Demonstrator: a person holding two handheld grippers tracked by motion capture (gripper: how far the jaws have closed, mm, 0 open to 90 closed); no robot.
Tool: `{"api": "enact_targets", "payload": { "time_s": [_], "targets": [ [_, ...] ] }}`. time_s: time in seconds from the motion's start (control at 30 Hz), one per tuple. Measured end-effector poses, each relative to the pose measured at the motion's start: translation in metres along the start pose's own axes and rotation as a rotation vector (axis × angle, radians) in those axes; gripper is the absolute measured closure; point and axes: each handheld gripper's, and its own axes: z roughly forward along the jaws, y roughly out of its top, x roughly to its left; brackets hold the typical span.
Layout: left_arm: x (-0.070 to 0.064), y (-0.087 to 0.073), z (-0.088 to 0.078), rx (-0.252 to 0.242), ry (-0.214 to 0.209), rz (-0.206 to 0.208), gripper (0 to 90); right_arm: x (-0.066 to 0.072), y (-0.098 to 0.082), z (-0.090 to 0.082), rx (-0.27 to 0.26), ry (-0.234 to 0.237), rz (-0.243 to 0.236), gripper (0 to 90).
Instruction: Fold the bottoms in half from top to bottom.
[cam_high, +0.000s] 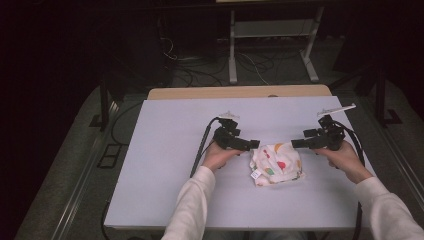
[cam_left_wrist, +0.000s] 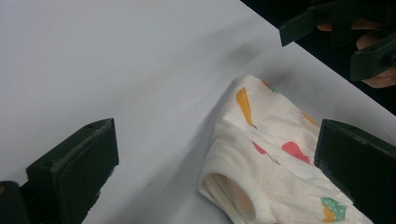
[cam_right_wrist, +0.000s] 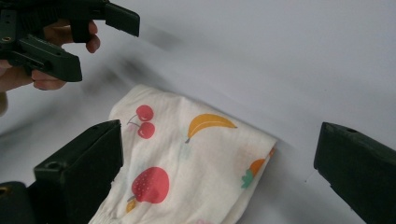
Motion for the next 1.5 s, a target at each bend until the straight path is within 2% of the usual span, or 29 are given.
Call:
{"api": "enact_targets", "payload": {
  "time_s": [0.3,0.5,0.67,0.83,0.93,1.2,1.33,1.5],
  "targets": [
    [0.005,-0.005,0.009,0.016,0.003,-0.016,0.0,-0.006,-0.002,0.011,0.018,-0.016,-0.01,4.8],
    [0.005,-0.007,0.013,0.021,0.008,-0.019,0.0,-0.011,-0.003,0.016,0.018,-0.046,-0.007,6.5],
    [0.003,-0.008,0.016,0.031,0.016,-0.012,0.0,-0.013,-0.005,0.022,0.029,-0.079,-0.03,13.5],
    [0.003,-0.009,0.019,0.039,0.009,-0.018,0.0,-0.015,-0.005,0.029,0.043,-0.087,-0.037,17.7],
    [0.004,-0.01,0.021,0.052,0.0,-0.028,0.7,-0.018,-0.006,0.033,0.051,-0.087,-0.032,23.7],
    [0.006,-0.013,0.026,0.064,-0.035,-0.071,11.6,-0.022,-0.007,0.04,0.049,-0.1,-0.033,46.3],
    [0.007,-0.014,0.029,0.065,-0.041,-0.081,18.1,-0.023,-0.007,0.041,0.051,-0.106,-0.044,48.2],
    [0.01,-0.016,0.031,0.063,-0.048,-0.101,30.3,-0.023,-0.008,0.044,0.059,-0.101,-0.051,56.6]
  ]
}}
